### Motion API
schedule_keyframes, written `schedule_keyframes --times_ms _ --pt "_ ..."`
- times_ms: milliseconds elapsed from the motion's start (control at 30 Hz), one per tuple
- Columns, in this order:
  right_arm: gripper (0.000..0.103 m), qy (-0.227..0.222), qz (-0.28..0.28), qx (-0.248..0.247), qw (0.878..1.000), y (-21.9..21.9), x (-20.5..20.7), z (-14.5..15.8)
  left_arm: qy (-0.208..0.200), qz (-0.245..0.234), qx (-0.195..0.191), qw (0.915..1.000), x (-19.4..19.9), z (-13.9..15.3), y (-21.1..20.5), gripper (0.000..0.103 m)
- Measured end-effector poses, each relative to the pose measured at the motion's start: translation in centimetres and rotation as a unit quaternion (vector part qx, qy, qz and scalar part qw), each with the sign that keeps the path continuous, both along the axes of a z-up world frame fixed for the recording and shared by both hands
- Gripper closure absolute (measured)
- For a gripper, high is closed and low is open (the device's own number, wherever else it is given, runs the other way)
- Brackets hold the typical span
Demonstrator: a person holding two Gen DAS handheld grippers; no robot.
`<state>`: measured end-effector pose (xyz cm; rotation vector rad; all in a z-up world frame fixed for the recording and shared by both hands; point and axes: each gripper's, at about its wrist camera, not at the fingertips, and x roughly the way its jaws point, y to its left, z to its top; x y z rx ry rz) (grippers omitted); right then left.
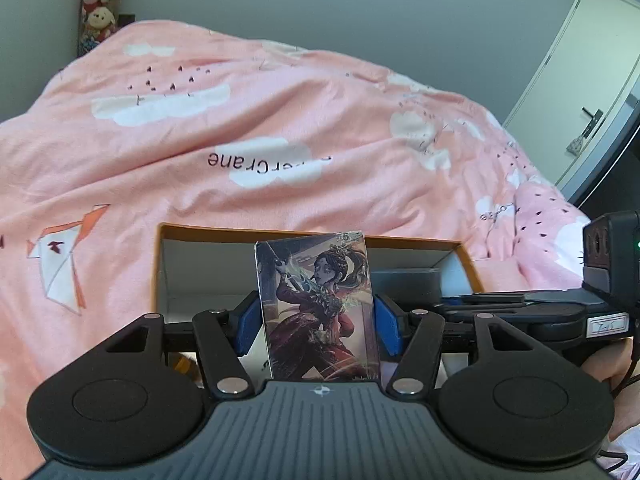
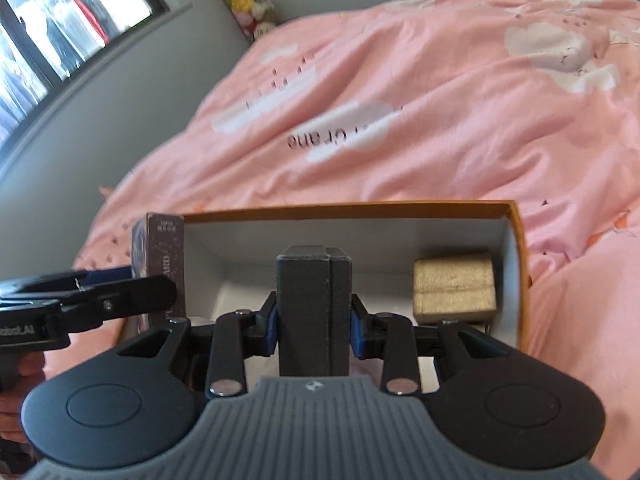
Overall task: Organize objects
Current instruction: 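Lift the anime card and dark gray box and carry them over the shoebox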
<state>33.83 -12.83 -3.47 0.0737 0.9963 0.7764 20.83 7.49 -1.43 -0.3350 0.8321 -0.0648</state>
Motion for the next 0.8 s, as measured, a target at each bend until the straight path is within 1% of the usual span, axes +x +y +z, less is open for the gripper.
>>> schedule_keyframes --times_ms 167,333,500,567,600,667,800 --pt "0.068 0.026 0.011 -0.010 1.000 1.4 2.1 -2.0 0.022 0.000 -0.002 0.9998 2.1 -1.6 0.2 0.035" --pt "0.067 0.077 0.013 -0.006 0.997 1.7 4.0 -4.1 0.056 -0.002 0.013 0.9984 3.8 -3.1 0.0 0.035" --pt "0.065 0.093 0.007 -0.008 0.996 1.5 4.8 -5.0 0.078 0.002 0.022 0.9967 5.0 -4.0 -0.3 0.035" --pt "0.062 0.082 0.011 -0.022 0.996 1.6 4.6 -5.0 0.086 0.002 0.026 0.9960 5.3 -4.3 -0.5 0.035" --pt "0.060 0.071 0.016 -0.032 0.997 1.6 4.4 -4.8 0.091 0.004 0.028 0.9955 5.5 -4.3 -0.6 0.035" --pt "0.060 0.048 0.028 -0.049 0.997 1.7 3.8 -4.4 0.100 0.010 0.034 0.9944 5.8 -4.5 -0.9 0.035" --pt "0.057 -0.013 0.035 -0.088 0.995 1.5 2.4 -3.1 0.116 0.025 0.047 0.9918 6.4 -5.0 -1.6 0.035"
